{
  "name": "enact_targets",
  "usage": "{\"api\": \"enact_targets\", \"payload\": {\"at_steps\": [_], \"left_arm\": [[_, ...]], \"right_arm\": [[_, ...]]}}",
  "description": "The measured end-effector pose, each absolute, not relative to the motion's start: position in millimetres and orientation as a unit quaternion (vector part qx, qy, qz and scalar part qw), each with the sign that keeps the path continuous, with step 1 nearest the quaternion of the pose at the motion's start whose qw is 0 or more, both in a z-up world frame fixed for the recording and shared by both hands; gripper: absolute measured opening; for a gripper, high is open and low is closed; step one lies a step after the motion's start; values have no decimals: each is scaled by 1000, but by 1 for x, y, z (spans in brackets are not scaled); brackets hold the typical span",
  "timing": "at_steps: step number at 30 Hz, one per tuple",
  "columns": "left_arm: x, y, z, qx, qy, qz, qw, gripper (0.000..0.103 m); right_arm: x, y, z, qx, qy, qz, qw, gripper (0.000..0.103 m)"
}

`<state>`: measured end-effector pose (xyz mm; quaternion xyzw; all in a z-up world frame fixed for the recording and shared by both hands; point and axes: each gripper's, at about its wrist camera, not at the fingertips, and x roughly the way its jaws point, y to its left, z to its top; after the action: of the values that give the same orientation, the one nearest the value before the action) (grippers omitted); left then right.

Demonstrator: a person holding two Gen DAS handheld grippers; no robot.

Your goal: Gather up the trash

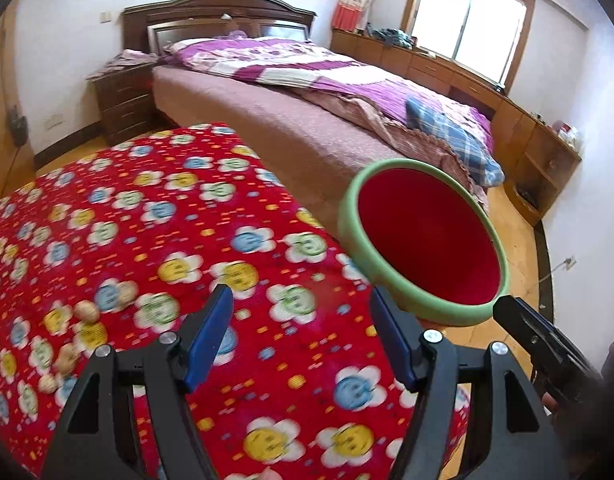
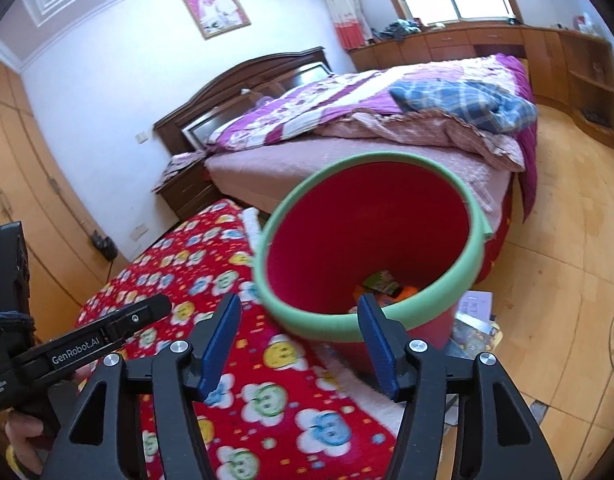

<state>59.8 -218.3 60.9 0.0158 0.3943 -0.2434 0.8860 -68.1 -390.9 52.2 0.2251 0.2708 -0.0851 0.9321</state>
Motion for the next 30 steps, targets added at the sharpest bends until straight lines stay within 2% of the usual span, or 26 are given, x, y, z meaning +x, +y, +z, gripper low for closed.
{"api": "enact_targets", "payload": {"at_steps": [2, 6, 30], "left_arm": [[57, -206, 63, 11, 392, -232, 890, 70], [49, -179, 66, 6, 385, -205, 900, 70], [-4, -67, 66, -25, 341, -69, 937, 70]], "right_arm": [[-67, -381, 54, 218, 270, -79, 935, 65], [-66, -360, 56, 203, 264, -63, 941, 75], [-72, -259, 62, 123, 253, 5, 959, 76]]}}
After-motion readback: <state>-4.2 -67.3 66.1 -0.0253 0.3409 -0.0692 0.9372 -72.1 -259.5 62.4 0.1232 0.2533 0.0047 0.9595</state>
